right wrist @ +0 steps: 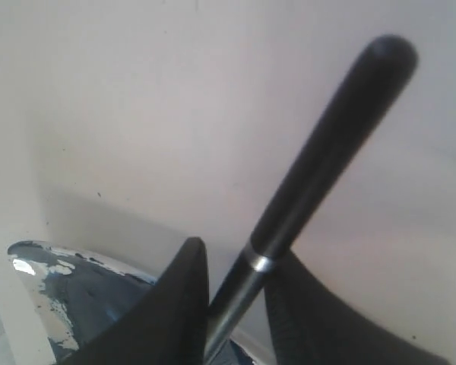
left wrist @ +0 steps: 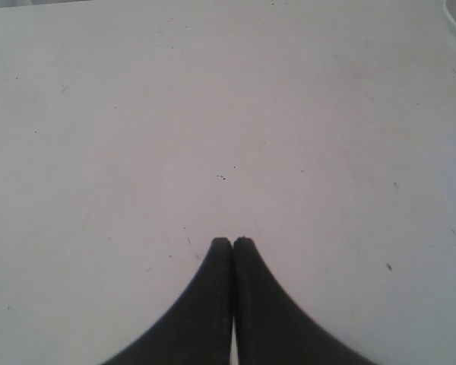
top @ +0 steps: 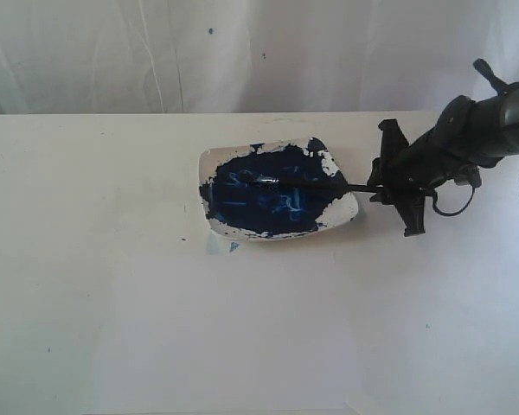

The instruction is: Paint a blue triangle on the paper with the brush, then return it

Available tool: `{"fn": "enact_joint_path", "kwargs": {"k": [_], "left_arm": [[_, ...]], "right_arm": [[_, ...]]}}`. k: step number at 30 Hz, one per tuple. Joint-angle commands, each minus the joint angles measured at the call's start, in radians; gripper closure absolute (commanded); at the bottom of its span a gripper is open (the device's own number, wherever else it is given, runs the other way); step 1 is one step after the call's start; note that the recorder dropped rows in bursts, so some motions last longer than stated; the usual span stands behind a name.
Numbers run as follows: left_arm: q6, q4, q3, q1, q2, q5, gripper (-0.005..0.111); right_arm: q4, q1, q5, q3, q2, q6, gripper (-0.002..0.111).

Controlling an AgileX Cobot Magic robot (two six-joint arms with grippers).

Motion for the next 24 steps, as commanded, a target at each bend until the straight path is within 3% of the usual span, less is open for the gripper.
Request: {"fn": "enact_joint_path", "kwargs": {"k": [1,9,19,21,24], "left_arm": [[-0.009,-0.007,0.005,-0.004,-0.004,-0.002,0.107],[-0.009,-0.007,0.005,-0.004,-0.004,-0.002,0.107],[-0.009,-0.007,0.005,-0.004,-0.004,-0.002,0.107],[-0.009,-0.007,0.005,-0.004,-0.004,-0.002,0.107],[-0.009,-0.007,0.005,-0.004,-0.004,-0.002,0.107]], "right_arm": [[-0.003,-0.009,-0.016,0.003,0.002,0.024,0.088],[-0.003,-0.009,-0.041,0.003,0.002,0.030,0.104],[-0.062,-0.009,-0.165,0.003,-0.134,-0.008,0.106],[-0.073,-0.009,-0.248,0.003,-0.210,-0.133,0.106],[-0.073,-0.007,-0.364,0.003,-0.333,-0.517,0.106]]}}
